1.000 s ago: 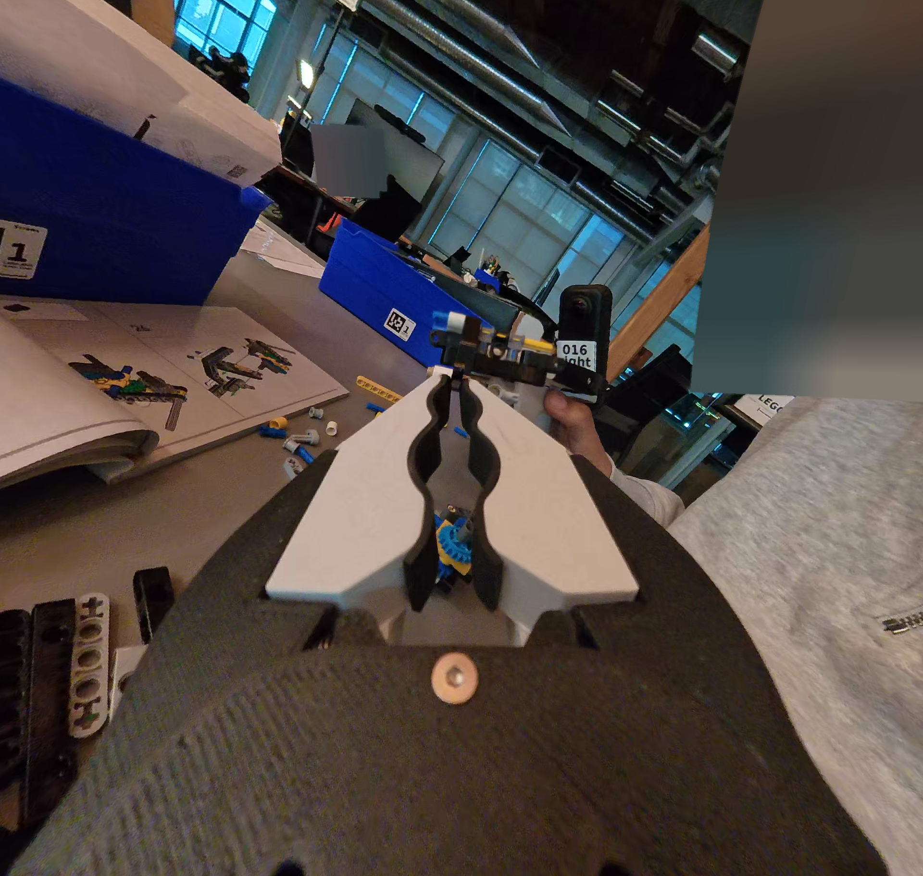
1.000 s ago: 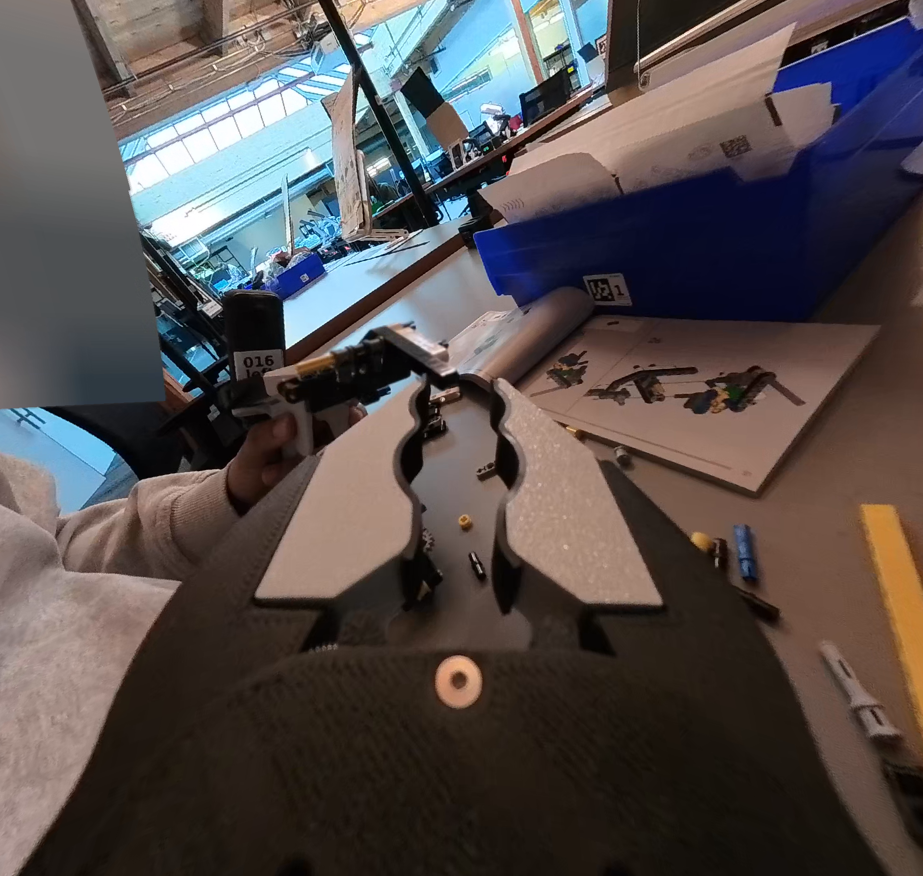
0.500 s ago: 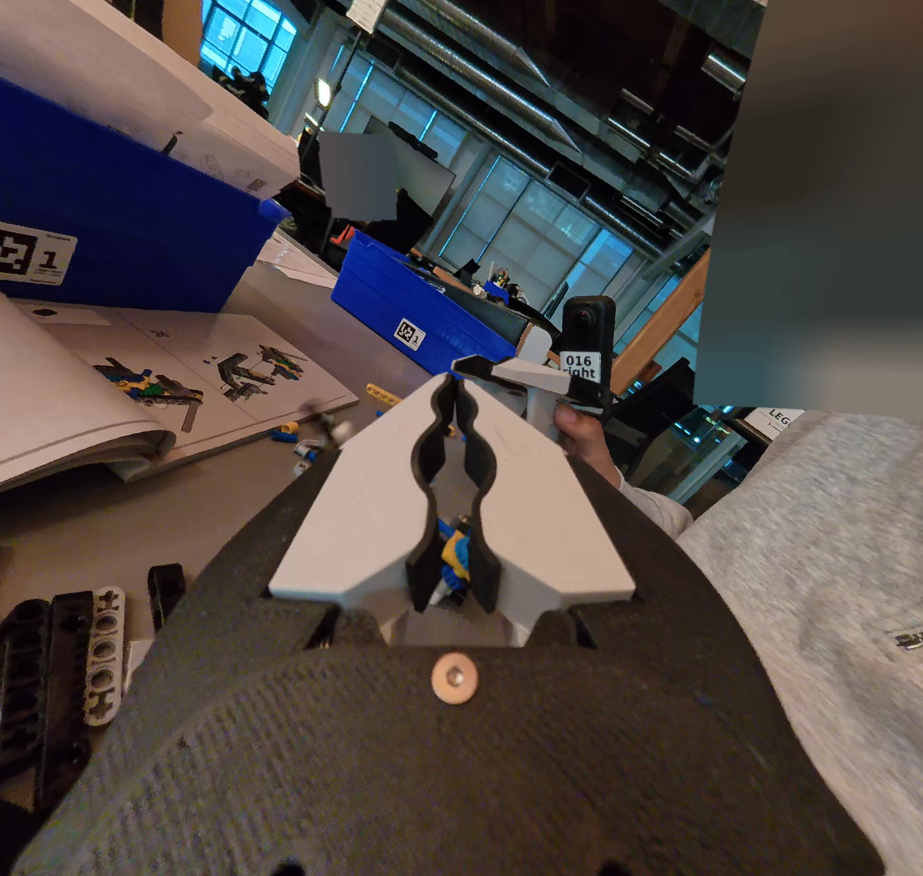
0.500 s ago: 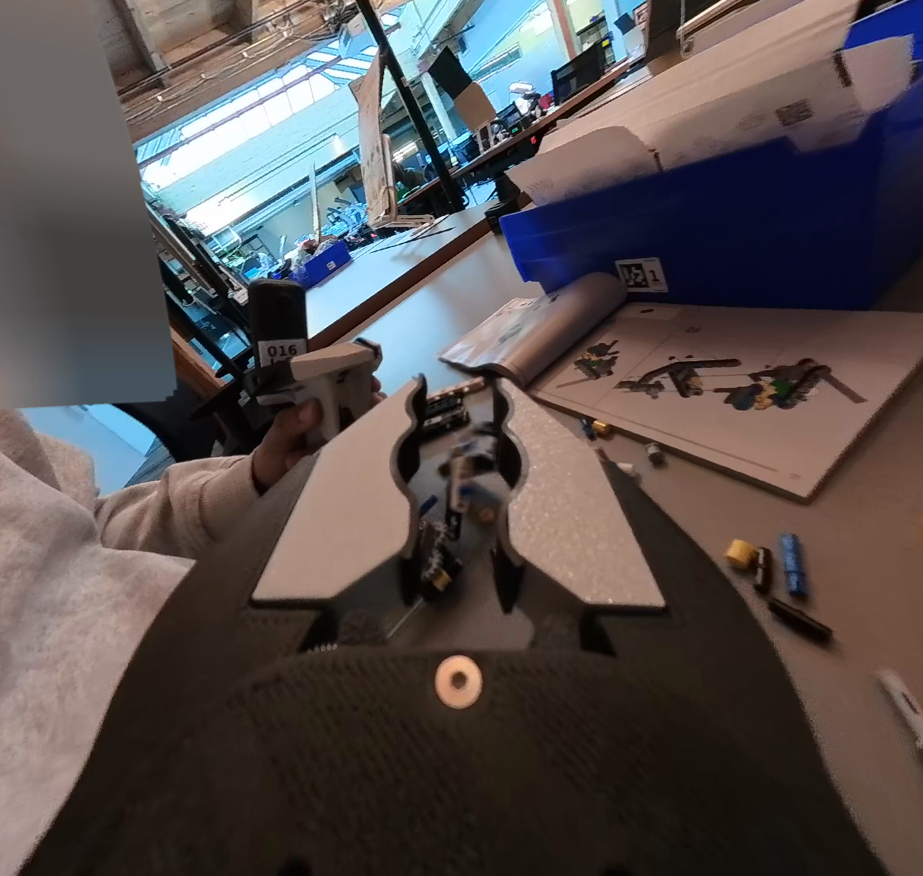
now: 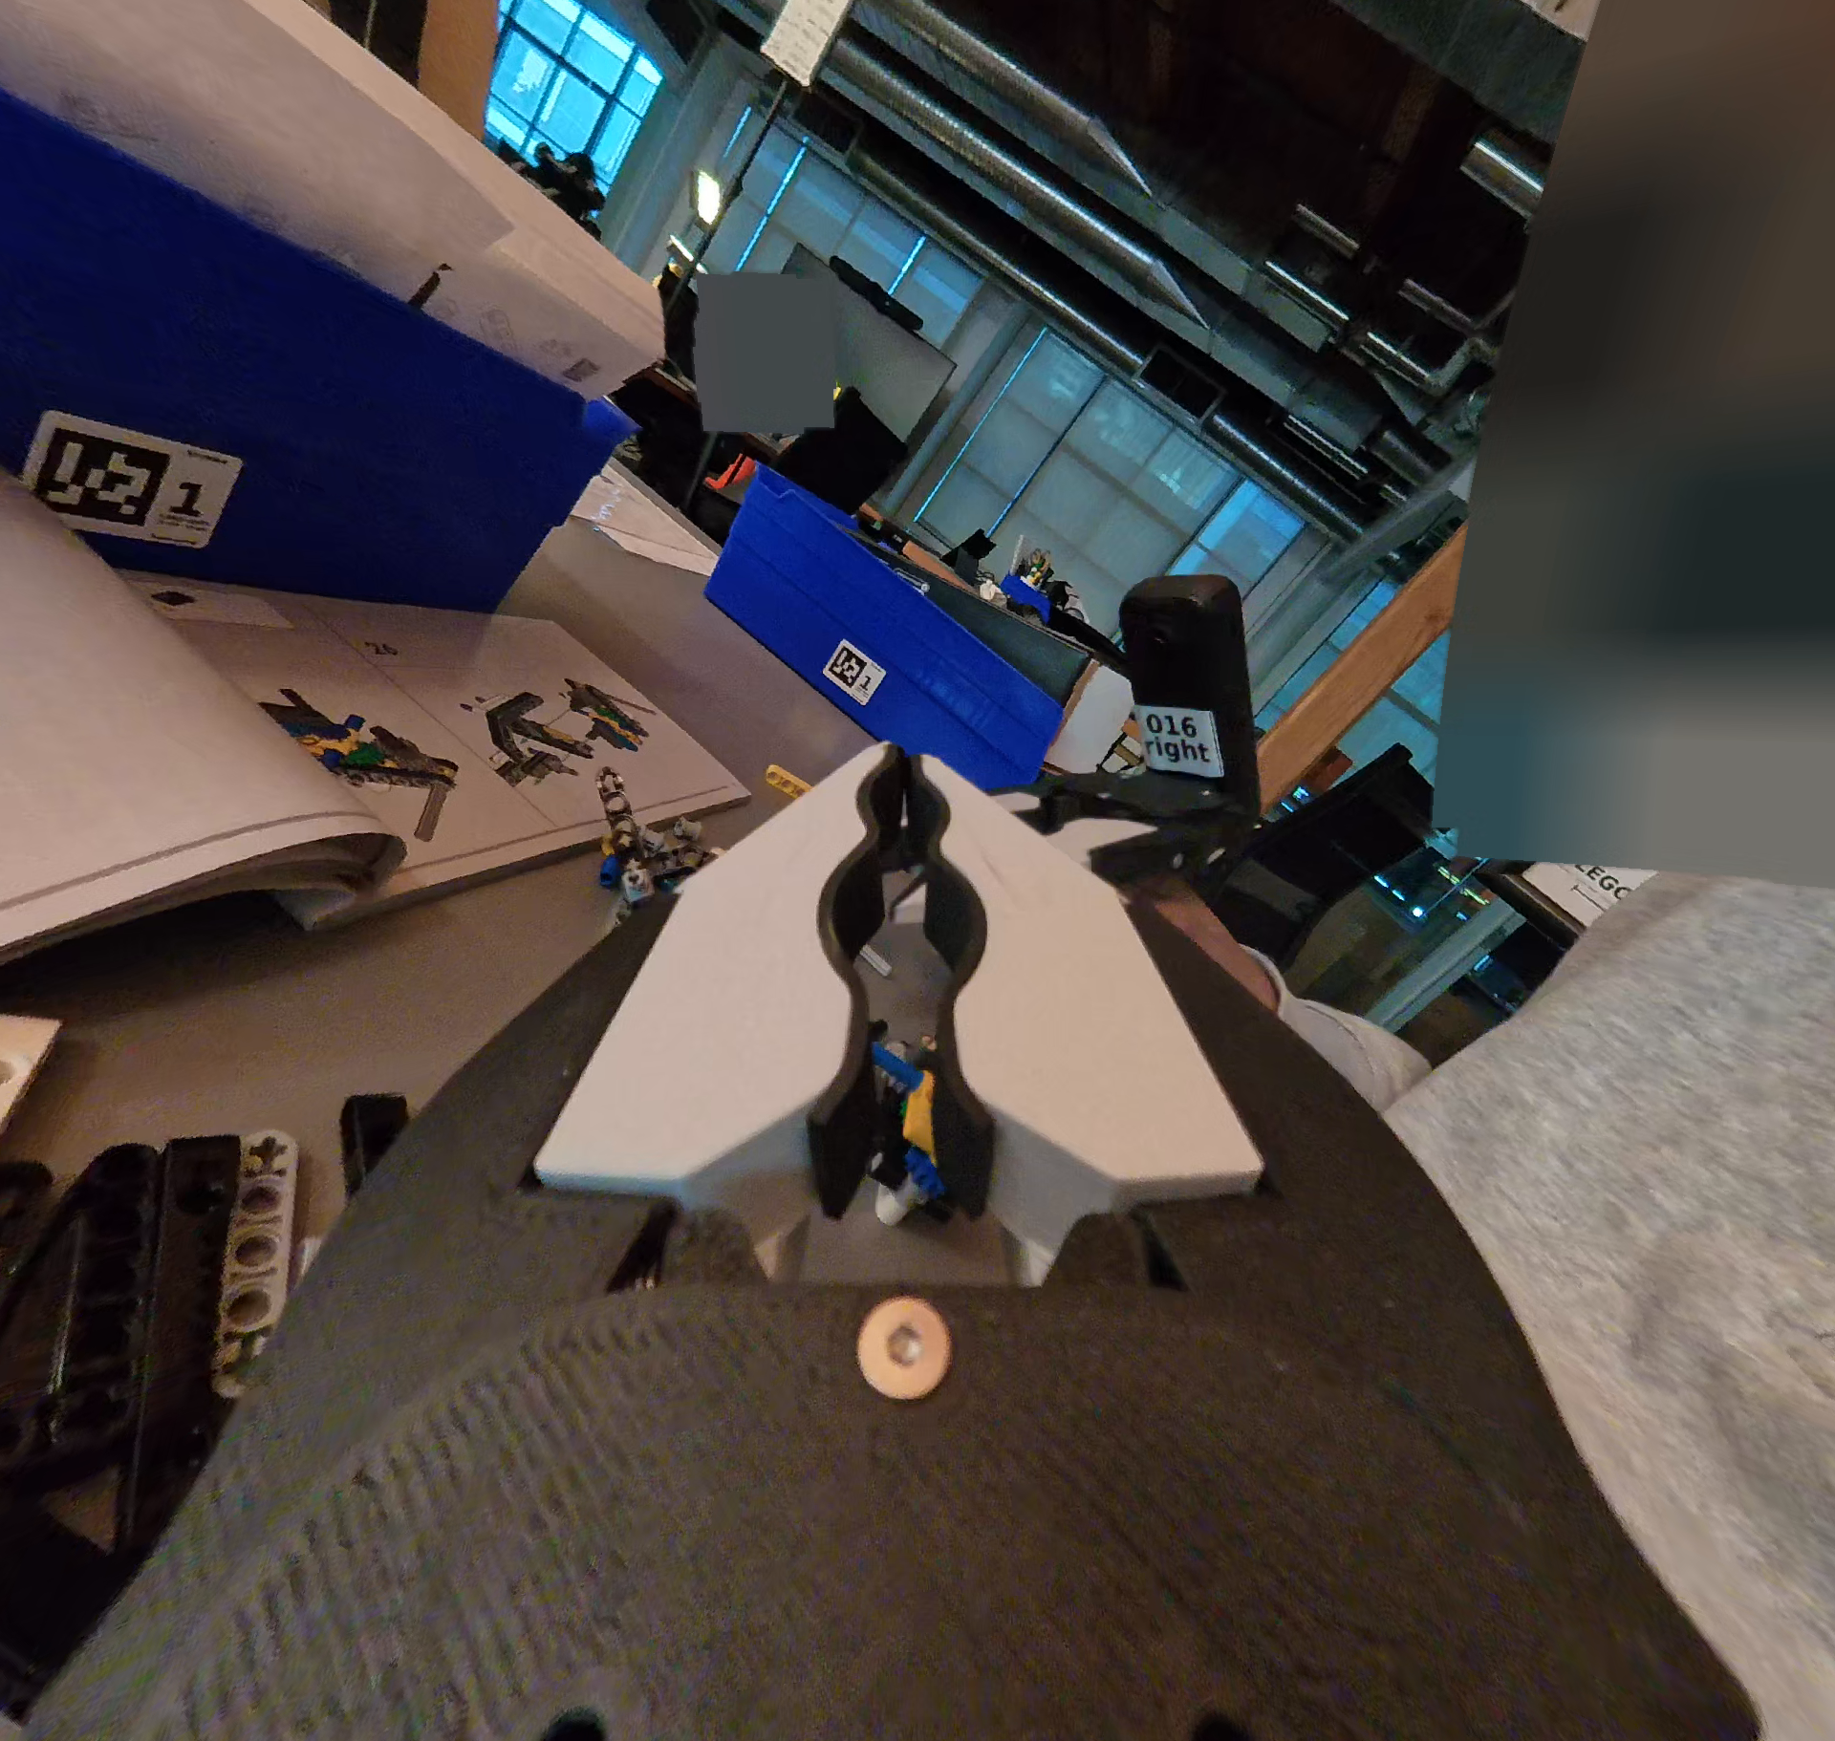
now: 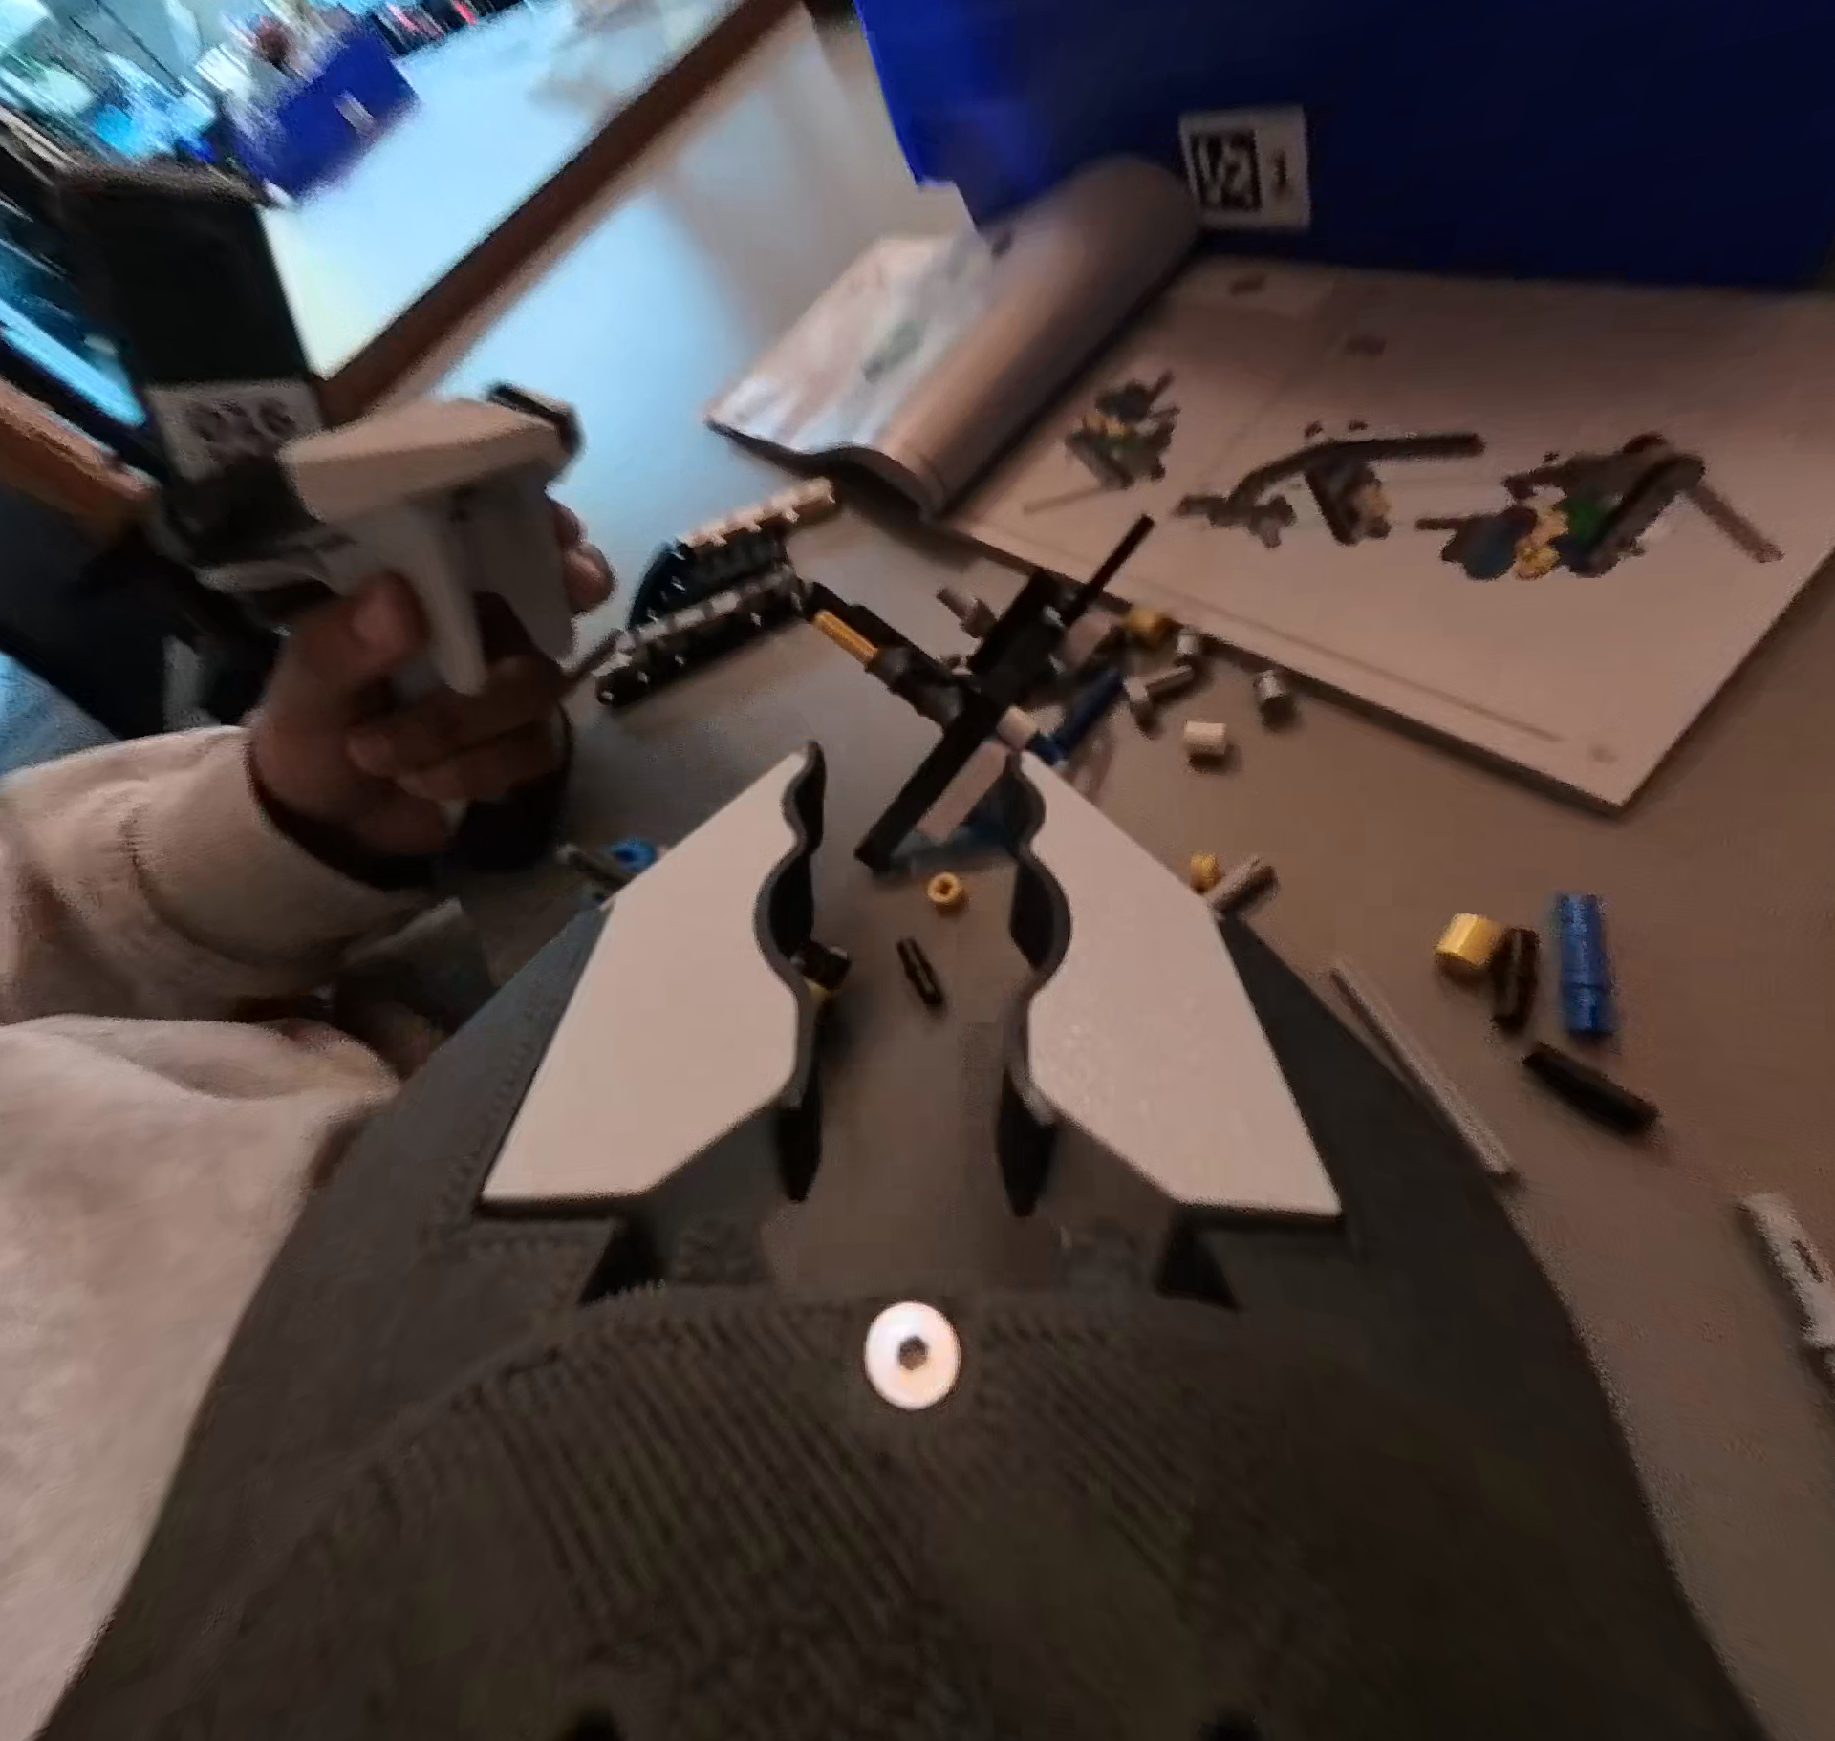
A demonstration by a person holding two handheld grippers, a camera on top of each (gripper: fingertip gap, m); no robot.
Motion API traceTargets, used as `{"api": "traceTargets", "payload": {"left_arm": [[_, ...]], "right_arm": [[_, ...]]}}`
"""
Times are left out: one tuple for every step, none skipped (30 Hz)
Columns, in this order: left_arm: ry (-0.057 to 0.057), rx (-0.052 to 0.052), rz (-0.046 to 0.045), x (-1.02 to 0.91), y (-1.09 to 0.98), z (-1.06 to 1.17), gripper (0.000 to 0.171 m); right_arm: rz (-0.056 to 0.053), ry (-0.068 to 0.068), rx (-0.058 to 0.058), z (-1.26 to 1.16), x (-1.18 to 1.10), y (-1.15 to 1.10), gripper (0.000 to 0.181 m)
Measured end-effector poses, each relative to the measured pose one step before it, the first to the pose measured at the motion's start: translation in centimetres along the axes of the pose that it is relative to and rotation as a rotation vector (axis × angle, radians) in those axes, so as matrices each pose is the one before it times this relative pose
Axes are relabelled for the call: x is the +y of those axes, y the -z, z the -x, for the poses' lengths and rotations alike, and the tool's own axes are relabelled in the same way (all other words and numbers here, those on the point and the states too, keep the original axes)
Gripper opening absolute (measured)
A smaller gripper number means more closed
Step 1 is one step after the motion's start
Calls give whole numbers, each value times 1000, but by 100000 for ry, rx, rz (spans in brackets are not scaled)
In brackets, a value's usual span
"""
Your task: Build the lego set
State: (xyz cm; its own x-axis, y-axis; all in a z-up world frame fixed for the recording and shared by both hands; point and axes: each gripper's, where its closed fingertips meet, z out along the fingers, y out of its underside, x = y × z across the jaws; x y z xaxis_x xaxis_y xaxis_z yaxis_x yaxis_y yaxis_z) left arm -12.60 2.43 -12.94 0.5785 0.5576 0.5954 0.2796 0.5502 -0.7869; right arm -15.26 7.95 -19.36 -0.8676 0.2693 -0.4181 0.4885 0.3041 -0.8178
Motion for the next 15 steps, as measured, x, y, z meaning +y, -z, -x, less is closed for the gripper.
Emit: {"api": "traceTargets", "payload": {"left_arm": [[477,-134,-353,-54,12,66,0],[530,-81,-242,-37,6,72,0],[434,-99,-212,-30,15,58,0],[184,35,-222,-27,22,17,0],[-14,47,-177,-23,17,0,0],[-78,24,-180,-20,24,-15,0],[-70,8,-202,-26,15,-8,0],[-24,52,-236,-33,27,-18,0],[-3,84,-355,-54,32,-6,0],[52,76,-472,-63,47,-9,0],[63,187,-530,-85,48,-26,0],[184,262,-507,-91,48,-34,0],[365,414,-410,-86,31,-34,0],[705,-35,-99,-86,15,38,5],[611,-297,258,-86,-1,91,12]], "right_arm": [[3471,1494,3838,-295,408,-443,36],[3575,1649,3436,-216,357,-427,40],[3439,1568,2952,-156,306,-420,42],[3230,1353,2818,-161,287,-402,44],[3150,1212,2606,-173,273,-399,46],[2952,1177,2305,-160,285,-385,45],[2496,1177,2216,-166,244,-361,42],[1108,1120,1333,-43,9,-247,38],[231,897,190,93,-105,-123,30],[136,707,24,73,-105,-48,26],[-270,1351,407,-11,-134,60,22],[-968,2960,410,-16,-254,176,18],[-1328,4543,497,-7,-342,291,18],[-969,5523,1537,-171,-393,362,18],[-239,6089,2323,-312,-392,460,17]]}}
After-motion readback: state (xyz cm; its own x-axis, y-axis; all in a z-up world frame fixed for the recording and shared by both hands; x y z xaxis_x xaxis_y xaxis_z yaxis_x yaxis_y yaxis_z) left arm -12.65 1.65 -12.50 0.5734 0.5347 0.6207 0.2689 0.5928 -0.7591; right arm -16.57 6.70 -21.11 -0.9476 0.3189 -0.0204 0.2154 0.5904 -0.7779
